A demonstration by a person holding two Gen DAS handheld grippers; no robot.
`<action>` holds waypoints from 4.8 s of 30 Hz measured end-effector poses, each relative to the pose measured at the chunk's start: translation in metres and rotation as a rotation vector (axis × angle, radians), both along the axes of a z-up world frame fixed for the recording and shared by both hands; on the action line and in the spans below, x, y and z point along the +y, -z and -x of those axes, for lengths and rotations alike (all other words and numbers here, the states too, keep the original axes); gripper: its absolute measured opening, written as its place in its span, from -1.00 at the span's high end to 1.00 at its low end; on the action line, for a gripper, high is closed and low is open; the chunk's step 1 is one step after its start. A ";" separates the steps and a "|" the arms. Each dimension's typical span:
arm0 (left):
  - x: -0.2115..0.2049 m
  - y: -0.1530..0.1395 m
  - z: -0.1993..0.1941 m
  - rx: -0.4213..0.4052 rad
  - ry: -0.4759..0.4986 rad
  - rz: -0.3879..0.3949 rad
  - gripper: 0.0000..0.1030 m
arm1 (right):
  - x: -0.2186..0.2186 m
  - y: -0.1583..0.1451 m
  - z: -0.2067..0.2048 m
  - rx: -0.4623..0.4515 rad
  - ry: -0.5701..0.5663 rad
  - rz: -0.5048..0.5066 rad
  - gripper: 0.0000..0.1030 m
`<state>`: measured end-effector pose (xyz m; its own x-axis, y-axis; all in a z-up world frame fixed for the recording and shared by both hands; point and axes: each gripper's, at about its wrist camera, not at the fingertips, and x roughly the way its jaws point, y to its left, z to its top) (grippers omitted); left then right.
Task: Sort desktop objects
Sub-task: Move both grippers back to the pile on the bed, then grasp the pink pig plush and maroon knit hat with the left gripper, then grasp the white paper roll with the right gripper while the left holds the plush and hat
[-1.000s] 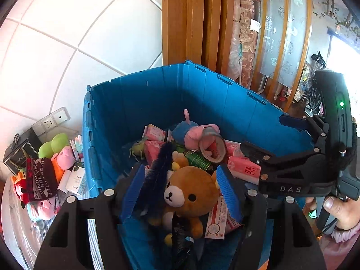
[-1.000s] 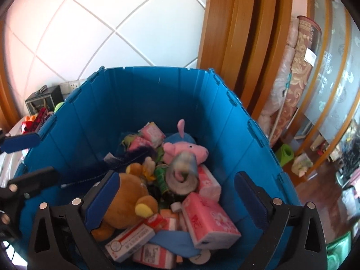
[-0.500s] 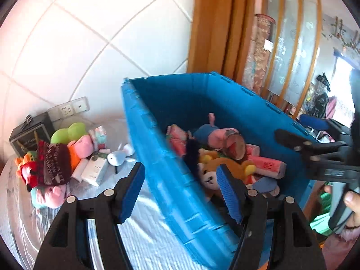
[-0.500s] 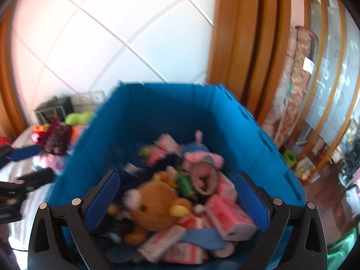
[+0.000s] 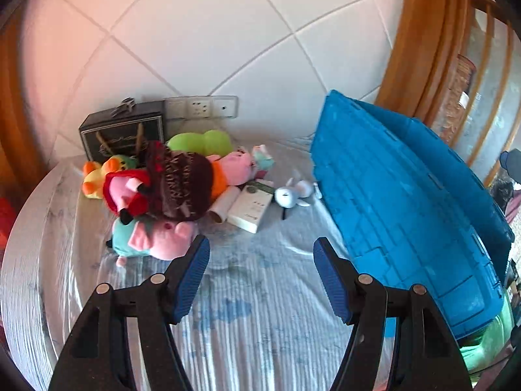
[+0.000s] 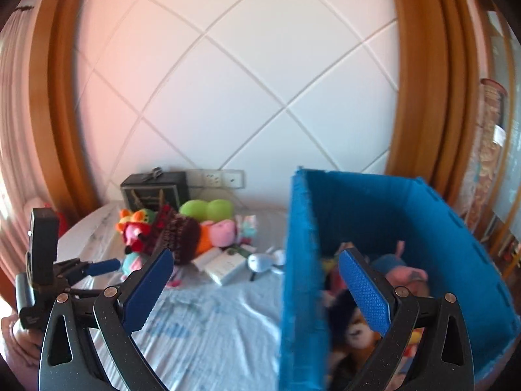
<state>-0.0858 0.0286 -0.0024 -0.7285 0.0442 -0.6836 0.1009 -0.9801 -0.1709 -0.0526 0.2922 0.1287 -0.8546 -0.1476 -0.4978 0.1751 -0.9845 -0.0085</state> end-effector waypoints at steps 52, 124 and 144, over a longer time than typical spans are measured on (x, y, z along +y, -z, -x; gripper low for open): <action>-0.173 0.147 0.152 -0.553 -0.141 -0.009 -0.30 | -0.198 0.348 0.375 -1.088 -0.370 0.166 -1.00; -0.095 0.204 -0.116 -0.306 -0.372 -0.045 0.67 | -0.105 0.277 0.082 -0.692 -0.228 0.048 -1.00; -0.119 0.199 -0.128 -0.289 -0.410 -0.027 0.67 | -0.251 0.360 0.079 -0.626 -0.363 -0.175 -1.00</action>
<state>0.0418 -0.0906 -0.2009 -0.4710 -0.1859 -0.8623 0.5236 -0.8456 -0.1037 -0.1315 0.0412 -0.2309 -0.3158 -0.2407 -0.9178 0.5130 -0.8571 0.0482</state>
